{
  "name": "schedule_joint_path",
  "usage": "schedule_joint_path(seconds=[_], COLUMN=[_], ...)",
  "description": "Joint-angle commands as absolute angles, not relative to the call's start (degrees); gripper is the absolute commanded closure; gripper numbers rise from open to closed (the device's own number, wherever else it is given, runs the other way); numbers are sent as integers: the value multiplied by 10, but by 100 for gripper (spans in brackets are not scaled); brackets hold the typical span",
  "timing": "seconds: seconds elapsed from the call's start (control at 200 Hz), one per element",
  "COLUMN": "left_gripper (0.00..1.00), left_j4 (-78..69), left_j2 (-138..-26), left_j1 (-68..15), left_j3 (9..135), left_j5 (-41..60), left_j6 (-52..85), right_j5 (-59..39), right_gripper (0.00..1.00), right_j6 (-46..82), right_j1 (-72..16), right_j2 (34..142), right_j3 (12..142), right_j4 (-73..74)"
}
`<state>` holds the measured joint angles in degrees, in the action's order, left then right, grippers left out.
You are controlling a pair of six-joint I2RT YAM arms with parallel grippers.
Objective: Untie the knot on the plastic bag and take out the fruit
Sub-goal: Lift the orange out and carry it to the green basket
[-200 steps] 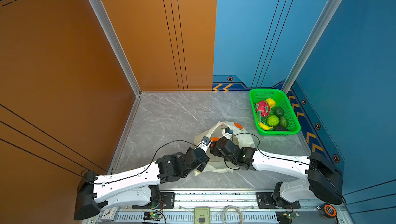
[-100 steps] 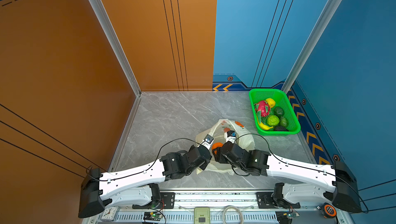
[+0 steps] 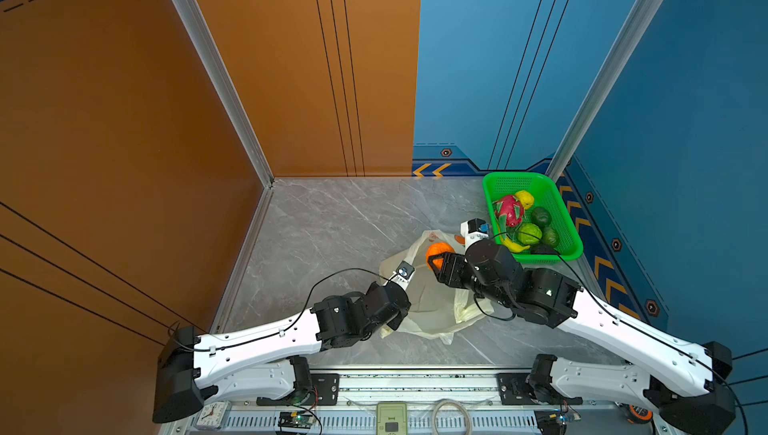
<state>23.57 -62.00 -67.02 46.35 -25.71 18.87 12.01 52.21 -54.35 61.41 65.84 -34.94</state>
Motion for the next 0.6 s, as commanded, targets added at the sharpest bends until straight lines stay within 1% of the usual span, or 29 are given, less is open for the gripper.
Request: schedule_joint_path(seconds=[0.0,0.1,0.376,0.461,0.596], left_gripper=[100,100,100,100,100], left_j4=[234,234,233,232,231], left_j2=[-623,-623,-628,-631,-634], left_j1=[-667,-671,-680,-682,-684], left_j3=[479,479,481,482,484], left_j5=[-269,-271,-279,-282,-284], left_j6=[190,192,197,198,198], right_j5=[72,25,-130,-162,-187], right_gripper=[47,47,46,46,47], right_j6=[476,455,399,382,360], right_j1=[-486,-408,-127,-49,43], right_j2=[597,588,597,614,659], right_j3=[687,691,668,658,649], right_j4=[-386,-386,-372,-357,-321])
